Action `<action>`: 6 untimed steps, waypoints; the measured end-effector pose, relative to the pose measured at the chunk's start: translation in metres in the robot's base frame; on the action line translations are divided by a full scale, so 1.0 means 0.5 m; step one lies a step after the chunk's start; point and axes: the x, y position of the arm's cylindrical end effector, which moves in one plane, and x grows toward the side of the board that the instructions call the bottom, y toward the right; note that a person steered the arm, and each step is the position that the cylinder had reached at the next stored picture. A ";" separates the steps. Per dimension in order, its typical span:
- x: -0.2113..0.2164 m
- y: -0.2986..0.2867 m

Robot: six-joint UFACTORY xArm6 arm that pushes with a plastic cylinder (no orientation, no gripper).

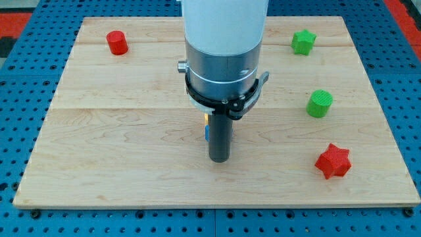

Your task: Move the arm diagonally left to the red circle

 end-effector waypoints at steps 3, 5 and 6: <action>-0.012 -0.046; -0.139 -0.172; -0.215 -0.176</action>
